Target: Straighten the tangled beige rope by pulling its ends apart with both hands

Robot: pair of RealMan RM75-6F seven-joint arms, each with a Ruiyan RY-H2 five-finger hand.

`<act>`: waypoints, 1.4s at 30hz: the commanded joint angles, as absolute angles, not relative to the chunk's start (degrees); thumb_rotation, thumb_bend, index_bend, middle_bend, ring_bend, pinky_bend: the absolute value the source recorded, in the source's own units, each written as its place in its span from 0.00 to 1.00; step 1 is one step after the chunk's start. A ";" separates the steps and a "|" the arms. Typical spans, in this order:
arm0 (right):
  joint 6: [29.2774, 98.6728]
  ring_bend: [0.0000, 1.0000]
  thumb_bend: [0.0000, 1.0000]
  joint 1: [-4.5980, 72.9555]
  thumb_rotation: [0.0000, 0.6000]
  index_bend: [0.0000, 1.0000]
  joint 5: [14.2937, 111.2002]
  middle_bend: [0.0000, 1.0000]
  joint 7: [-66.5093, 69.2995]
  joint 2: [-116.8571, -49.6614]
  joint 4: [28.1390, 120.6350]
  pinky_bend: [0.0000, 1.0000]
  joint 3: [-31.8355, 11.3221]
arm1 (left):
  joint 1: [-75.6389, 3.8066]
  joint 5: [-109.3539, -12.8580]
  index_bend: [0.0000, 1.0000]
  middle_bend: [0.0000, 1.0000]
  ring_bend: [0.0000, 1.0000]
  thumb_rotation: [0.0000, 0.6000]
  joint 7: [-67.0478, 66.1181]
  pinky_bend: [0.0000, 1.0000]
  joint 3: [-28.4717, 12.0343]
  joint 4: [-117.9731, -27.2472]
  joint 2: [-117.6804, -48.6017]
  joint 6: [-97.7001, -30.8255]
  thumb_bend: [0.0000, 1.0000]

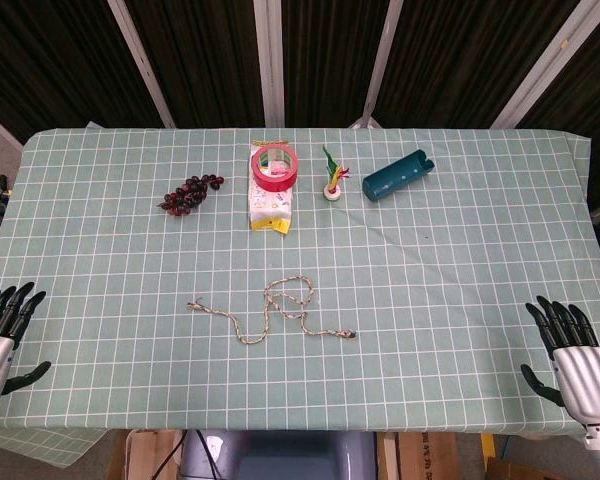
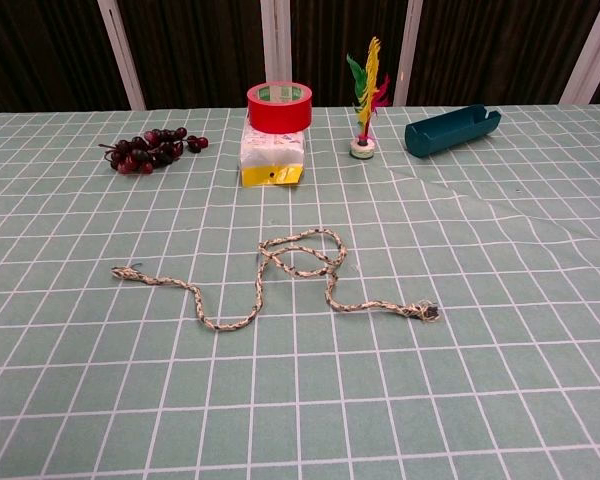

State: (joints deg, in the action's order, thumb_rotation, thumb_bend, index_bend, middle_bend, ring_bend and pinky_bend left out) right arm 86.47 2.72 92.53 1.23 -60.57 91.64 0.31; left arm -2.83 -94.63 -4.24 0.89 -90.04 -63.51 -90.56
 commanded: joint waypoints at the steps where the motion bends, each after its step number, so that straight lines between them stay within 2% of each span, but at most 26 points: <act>1: 86.53 0.00 0.33 2.69 1.00 0.00 92.49 0.00 1.23 -60.58 91.68 0.00 0.27 | -2.81 -94.64 0.03 0.00 0.00 1.00 -4.23 0.00 0.88 -90.01 -63.49 -90.60 0.06; 12: 87.27 0.00 0.33 3.15 1.00 0.00 95.08 0.00 1.19 -60.91 94.40 0.00 0.55 | -2.73 -94.38 0.03 0.00 0.00 1.00 -3.89 0.00 0.72 -90.09 -63.22 -90.78 0.06; 19: 82.90 0.00 0.33 5.73 1.00 0.01 95.38 0.00 1.93 -61.88 100.69 0.00 0.70 | -2.83 -94.45 0.03 0.00 0.00 1.00 -3.88 0.00 0.72 -90.01 -63.29 -90.65 0.06; 21: 81.12 0.00 0.33 6.87 1.00 0.06 95.18 0.00 1.19 -62.60 102.41 0.00 0.43 | -2.79 -94.51 0.03 0.00 0.00 1.00 -3.95 0.00 0.74 -90.01 -63.27 -90.74 0.06; 24: 78.86 0.00 0.33 8.35 1.00 0.20 94.31 0.01 -0.36 -64.08 104.38 0.00 -0.27 | -2.76 -94.46 0.03 0.00 0.00 1.00 -4.07 0.00 0.70 -90.00 -63.26 -90.79 0.06; 26: 77.06 0.00 0.33 9.55 1.00 0.28 93.31 0.04 -1.92 -65.62 105.72 0.00 -0.97 | -2.75 -94.34 0.03 0.00 0.00 1.00 -4.05 0.00 0.64 -90.07 -63.24 -90.80 0.06; 33: 70.08 0.00 0.33 14.63 1.00 0.38 86.68 0.08 -10.93 -75.97 107.40 0.00 -4.30 | -2.80 -93.89 0.03 0.00 0.00 1.00 -3.89 0.00 0.50 -90.07 -63.13 -90.56 0.06; 42: 66.74 0.00 0.33 18.12 1.00 0.40 77.97 0.08 -18.96 -88.36 102.14 0.00 -6.59 | -2.96 -93.65 0.03 0.00 0.00 1.00 -3.32 0.00 0.53 -90.16 -62.94 -90.08 0.06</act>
